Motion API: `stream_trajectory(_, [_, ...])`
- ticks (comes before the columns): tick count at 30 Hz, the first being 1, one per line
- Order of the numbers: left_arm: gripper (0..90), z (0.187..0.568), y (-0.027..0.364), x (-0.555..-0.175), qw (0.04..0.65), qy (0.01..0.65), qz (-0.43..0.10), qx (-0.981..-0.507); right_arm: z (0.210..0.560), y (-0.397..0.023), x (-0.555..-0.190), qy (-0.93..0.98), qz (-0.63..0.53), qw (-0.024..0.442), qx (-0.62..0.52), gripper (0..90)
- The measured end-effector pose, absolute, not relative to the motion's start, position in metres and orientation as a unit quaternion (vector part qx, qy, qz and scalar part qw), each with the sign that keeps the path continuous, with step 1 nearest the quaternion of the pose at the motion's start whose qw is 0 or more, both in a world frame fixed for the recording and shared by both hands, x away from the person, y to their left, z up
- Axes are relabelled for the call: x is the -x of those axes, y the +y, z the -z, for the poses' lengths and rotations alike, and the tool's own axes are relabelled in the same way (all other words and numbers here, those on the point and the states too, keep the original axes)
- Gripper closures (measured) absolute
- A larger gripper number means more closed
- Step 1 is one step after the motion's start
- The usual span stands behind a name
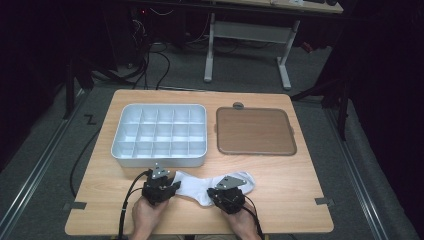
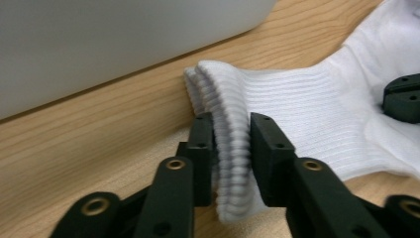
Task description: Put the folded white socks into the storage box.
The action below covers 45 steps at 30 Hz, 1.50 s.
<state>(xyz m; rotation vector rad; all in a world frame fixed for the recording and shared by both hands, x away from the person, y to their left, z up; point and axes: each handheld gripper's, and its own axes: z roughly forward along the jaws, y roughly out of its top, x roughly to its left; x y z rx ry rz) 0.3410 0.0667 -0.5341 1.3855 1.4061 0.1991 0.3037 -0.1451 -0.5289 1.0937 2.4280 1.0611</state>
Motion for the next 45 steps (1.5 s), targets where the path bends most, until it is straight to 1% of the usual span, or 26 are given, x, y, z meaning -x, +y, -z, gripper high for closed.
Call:
stream_trajectory(3, [76.6, 0.533, 0.069, -0.343, 0.548, 0.596, -0.068, -0.583, 0.529, -0.145, -0.303, 0.839, -0.366, 0.141, -0.378, 86.7])
stream_trajectory(9, [79.0, 0.531, 0.073, -0.343, 0.549, 0.596, -0.053, -0.584, 0.529, -0.143, -0.301, 0.840, -0.364, 0.146, -0.375, 86.7])
stream_trajectory(20, [79.6, 0.519, 0.084, -0.338, 0.571, 0.593, -0.035, -0.567, 0.530, -0.138, -0.300, 0.839, -0.366, 0.145, -0.375, 87.0])
stream_trajectory(29, [79.5, 0.499, 0.090, -0.335, 0.598, 0.585, -0.025, -0.547, 0.530, -0.131, -0.300, 0.840, -0.370, 0.142, -0.370, 87.0])
stream_trajectory(34, [79.6, 0.491, 0.093, -0.333, 0.606, 0.579, -0.026, -0.545, 0.531, -0.125, -0.299, 0.840, -0.372, 0.138, -0.369, 87.0])
stream_trajectory(45, [79.8, 0.475, 0.096, -0.331, 0.633, 0.568, -0.006, -0.525, 0.532, -0.106, -0.301, 0.845, -0.378, 0.128, -0.355, 86.9])
